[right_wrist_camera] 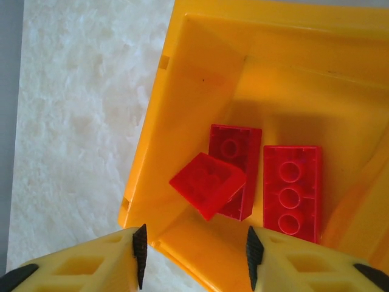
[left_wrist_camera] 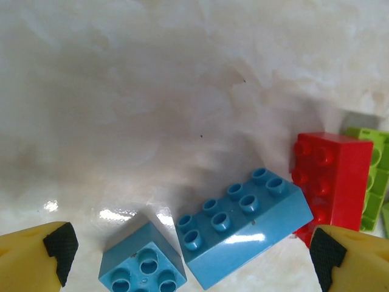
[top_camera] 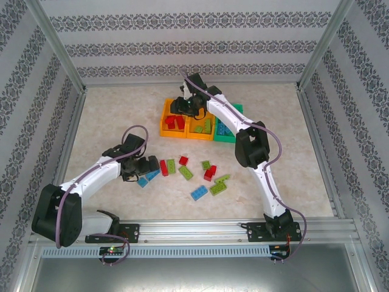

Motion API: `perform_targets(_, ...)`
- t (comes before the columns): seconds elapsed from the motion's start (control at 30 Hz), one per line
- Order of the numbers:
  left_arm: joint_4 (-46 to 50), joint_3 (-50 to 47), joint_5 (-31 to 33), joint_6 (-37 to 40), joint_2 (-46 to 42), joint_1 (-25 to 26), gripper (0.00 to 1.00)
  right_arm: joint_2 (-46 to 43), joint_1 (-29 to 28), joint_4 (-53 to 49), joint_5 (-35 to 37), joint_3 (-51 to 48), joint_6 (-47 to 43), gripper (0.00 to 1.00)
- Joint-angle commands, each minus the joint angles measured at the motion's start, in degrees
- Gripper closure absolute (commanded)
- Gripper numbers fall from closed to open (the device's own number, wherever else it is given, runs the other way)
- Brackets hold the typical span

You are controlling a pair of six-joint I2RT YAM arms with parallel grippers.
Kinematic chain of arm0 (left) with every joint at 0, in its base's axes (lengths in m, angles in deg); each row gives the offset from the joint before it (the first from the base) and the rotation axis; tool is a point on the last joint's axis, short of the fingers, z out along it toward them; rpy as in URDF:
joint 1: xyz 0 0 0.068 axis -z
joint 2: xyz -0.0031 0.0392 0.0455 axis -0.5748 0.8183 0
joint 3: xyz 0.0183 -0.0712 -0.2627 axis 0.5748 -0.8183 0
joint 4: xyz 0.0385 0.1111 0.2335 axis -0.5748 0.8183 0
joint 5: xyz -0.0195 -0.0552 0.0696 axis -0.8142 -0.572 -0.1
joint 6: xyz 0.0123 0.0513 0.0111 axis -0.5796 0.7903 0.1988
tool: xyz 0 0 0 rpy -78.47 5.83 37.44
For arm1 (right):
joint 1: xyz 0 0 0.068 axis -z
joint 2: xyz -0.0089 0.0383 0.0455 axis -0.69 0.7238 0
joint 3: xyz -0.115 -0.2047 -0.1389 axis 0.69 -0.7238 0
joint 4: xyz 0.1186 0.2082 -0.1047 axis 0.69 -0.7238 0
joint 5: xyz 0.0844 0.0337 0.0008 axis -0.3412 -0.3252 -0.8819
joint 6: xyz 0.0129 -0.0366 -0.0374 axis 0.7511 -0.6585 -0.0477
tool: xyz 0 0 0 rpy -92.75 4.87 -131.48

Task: Sort the legos into containers by color

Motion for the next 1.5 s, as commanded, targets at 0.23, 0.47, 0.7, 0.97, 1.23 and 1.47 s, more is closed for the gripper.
perform_targets(0.23, -0.26, 0.47, 4.42, 12.29, 0.66, 7.1, 0.01, -0.5, 0.36, 1.4, -1.54, 0.89, 1.61, 0.39)
perform_targets(0.47, -2.25, 0.65, 3.66, 14.91, 4.28, 8.68, 0.07, -2.13, 1.38, 2.67, -2.64, -0.77, 3.24, 0.36)
perform_targets(0.7, -0.65, 2.69, 5.81, 14.08, 9.15, 8.83, 0.16, -4.03, 2.21, 3.14, -2.35, -3.06, 3.26, 0.35)
perform_targets(0.97, -1.91, 5.13, 5.4, 16.05, 12.77, 8.84, 0.33, -6.24, 2.84, 3.66, -1.69, -5.63, 3.26, 0.34)
perform_targets(1.23, -2.62, 6.33, 4.46, 16.55, 14.7, 8.89, 0.63, -13.76, 3.79, 6.54, 0.19, -13.68, 2.77, 0.33)
perform_targets(1.47, -0.21, 7.31, 6.3, 14.79, 11.76, 8.85, 0.82, -22.37, 7.36, 11.52, 1.71, -25.88, 3.61, 0.32)
